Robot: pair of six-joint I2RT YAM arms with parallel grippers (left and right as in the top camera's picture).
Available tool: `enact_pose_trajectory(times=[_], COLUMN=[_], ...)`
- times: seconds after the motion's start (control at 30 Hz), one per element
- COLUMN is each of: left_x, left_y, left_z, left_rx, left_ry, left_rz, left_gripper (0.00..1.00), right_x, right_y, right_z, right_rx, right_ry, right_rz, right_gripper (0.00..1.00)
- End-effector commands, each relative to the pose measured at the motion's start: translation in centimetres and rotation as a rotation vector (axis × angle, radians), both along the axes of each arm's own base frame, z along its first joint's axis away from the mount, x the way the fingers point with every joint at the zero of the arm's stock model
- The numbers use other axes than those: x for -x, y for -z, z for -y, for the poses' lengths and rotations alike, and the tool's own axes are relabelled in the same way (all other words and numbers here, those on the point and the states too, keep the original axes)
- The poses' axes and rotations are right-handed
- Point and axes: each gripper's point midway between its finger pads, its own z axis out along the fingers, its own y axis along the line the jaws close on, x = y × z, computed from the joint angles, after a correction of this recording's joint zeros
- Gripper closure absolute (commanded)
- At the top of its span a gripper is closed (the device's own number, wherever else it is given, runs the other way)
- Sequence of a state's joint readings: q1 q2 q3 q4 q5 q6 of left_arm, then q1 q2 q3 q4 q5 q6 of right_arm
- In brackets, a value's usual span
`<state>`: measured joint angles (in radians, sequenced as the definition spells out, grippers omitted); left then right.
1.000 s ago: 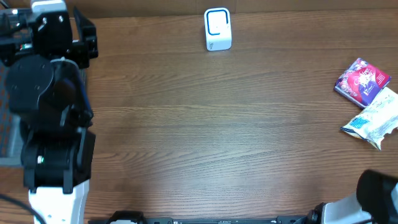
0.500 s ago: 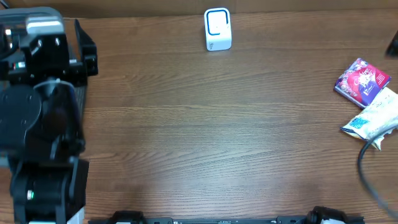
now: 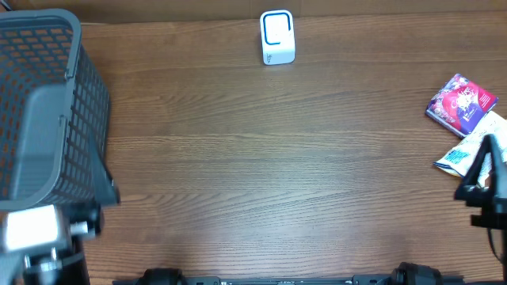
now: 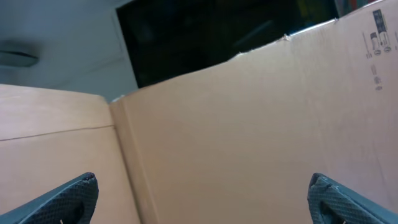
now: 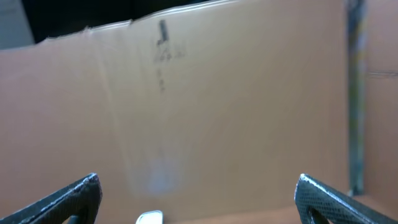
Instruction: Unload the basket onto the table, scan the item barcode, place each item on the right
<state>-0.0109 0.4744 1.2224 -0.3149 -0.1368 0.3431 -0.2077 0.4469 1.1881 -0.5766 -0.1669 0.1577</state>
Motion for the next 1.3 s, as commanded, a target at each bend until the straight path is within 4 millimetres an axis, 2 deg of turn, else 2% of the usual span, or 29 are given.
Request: enact_pose_trajectory(times=[0.0, 0.13, 0.27, 0.43, 0.63, 0.73, 0.87, 1.0, 1.2, 1.27], left_x=[2.8, 5.5, 7.0, 7.7, 7.9, 8.0, 8.6, 9.3, 9.2, 9.2], left_y=[1.0, 1.9, 2.7, 3.0, 2.9, 3.0, 3.7, 5.5, 5.7, 5.7], left_z=[-0.2, -0.3, 0.8, 2.6, 6.0, 6.5, 6.7, 6.9, 8.4, 8.5], left_rx=[-0.012, -0.034, -0.049, -0.016, -0.016, -0.028, -0.008, 0.018, 0.037, 0.032], left_ry=[-0.031, -0.097, -0.074, 0.042, 0.271, 0.301, 0.314, 0.334, 0.466, 0.47], left_rz=[0.051, 0.1, 0.135, 0.165, 0.167, 0.169, 0.18, 0.197, 0.186, 0.187], left_gripper=[0.0, 0.0, 0.0, 0.0, 0.0, 0.0, 0.0, 0.0, 0.0, 0.0], right_x=[0.1, 0.8, 1.9, 5.5, 10.4, 12.1, 13.1, 14.0, 14.8, 15.3], right_y=[0.3, 0.2, -0.1, -0.7, -0.9, -0.9, -0.5, -0.1, 0.0, -0.5], right_z=[-2.0, -2.9, -3.0, -3.6, -4.5, -4.8, -5.0, -5.2, -6.2, -6.7], right_rx=[-0.018, -0.024, -0.017, 0.008, 0.036, 0.046, 0.05, 0.057, 0.078, 0.097], right_ry=[-0.123, -0.173, -0.169, -0.168, -0.169, -0.171, -0.174, -0.177, -0.237, -0.266], right_rz=[-0.008, 0.003, 0.03, 0.109, 0.22, 0.258, 0.276, 0.296, 0.311, 0.337], right_gripper=[0.0, 0.0, 0.0, 0.0, 0.0, 0.0, 0.0, 0.0, 0.0, 0.0])
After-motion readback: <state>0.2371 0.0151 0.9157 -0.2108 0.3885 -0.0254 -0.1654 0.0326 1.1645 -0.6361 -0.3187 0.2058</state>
